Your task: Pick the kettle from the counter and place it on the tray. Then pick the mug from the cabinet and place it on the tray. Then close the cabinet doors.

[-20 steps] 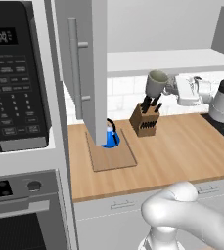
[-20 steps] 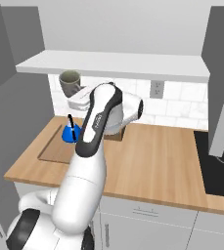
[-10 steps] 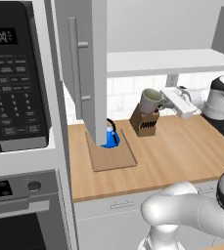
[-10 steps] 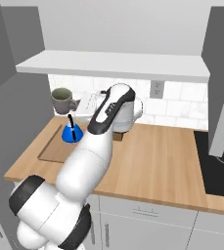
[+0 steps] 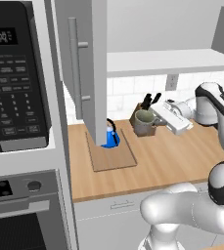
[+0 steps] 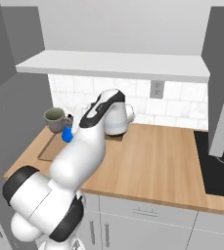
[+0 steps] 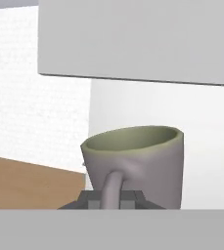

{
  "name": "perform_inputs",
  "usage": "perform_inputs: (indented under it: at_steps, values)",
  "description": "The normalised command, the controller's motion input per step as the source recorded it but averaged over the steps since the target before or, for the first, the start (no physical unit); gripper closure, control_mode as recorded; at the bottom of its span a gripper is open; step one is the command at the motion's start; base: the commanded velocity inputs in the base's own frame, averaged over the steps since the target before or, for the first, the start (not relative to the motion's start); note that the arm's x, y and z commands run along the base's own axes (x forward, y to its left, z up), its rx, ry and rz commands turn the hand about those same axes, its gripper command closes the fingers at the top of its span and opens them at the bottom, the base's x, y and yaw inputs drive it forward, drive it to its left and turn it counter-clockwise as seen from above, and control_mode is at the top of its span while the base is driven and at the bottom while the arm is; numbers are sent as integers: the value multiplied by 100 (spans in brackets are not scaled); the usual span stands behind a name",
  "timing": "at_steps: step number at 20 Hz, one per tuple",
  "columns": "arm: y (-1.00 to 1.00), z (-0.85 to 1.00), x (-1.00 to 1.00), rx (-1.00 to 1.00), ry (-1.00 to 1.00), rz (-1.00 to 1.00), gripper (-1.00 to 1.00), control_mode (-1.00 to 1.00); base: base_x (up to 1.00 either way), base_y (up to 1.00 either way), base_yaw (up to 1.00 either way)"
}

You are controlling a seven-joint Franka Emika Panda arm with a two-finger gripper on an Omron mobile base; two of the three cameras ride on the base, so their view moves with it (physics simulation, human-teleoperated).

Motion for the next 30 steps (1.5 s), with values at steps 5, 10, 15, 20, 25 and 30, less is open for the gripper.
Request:
perform_inputs:
  at_steps: [5, 10, 15, 20, 25, 30]
  values:
    - [6, -54, -19, -10, -2, -15, 100, -100, 0, 0, 0]
    - [8, -52, -4, -8, 0, -23, 100, -100, 0, 0, 0]
    - [20, -46, 2, -1, 3, -15, 100, -100, 0, 0, 0]
    - [24, -42, 11, 0, 9, -3, 100, -100, 0, 0, 0]
    - [13, -34, 21, 0, 8, 0, 100, -100, 0, 0, 0]
    - [6, -20, 34, 1, 3, 0, 100, -100, 0, 0, 0]
